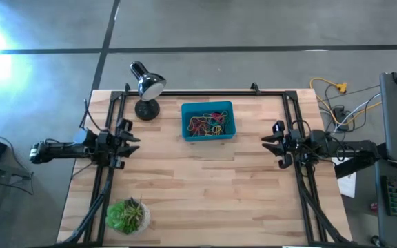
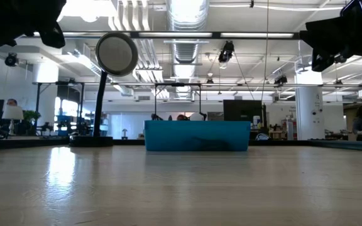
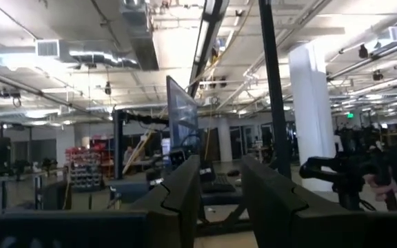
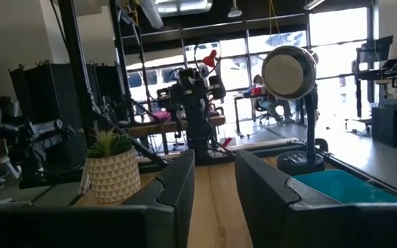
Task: Pick and place rubber bands into bin
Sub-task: Return to Home Position
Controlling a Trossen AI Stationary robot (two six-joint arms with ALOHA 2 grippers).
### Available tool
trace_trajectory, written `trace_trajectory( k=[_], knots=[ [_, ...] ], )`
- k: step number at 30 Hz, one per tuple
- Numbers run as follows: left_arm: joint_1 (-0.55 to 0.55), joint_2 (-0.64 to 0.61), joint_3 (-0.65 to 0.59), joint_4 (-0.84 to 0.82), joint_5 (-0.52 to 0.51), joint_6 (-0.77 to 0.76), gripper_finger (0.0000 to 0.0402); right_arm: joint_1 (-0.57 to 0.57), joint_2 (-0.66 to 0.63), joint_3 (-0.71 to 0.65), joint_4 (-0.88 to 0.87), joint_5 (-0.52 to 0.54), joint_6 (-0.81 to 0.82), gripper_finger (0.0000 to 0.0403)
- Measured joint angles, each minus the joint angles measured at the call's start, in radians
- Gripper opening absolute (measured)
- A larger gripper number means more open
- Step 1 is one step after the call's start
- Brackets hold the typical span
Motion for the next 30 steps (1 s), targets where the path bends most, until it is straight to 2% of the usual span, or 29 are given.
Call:
trace_trajectory(
  k=[4, 7, 16, 21, 27, 30],
  knots=[
    [0.0, -0.023, 0.0, -0.032, 0.045, -0.007, 0.0091, 0.0, 0.0, 0.0, 0.001, 0.0, 0.0, 0.0096],
    [0.0, -0.034, -0.001, -0.153, 0.062, -0.037, 0.0091, 0.0, 0.0, 0.0, 0.001, 0.0, 0.0, 0.0096],
    [0.0, -0.035, -0.001, -0.294, 0.002, -0.018, 0.0091, 0.0, -0.001, 0.0, 0.003, 0.001, 0.015, 0.0096],
    [0.0, -0.035, -0.002, -0.43, -0.043, -0.04, 0.0091, 0.0, -0.001, 0.0, 0.021, 0.001, 0.016, 0.0096],
    [0.0, -0.025, -0.002, -0.441, -0.045, 0.018, 0.0091, 0.0, -0.001, 0.0, 0.024, 0.005, 0.019, 0.0096],
    [0.0, -0.01, -0.002, -0.442, -0.046, 0.041, 0.0091, 0.0, -0.001, 0.0, 0.024, 0.039, 0.019, 0.0096]
  ],
)
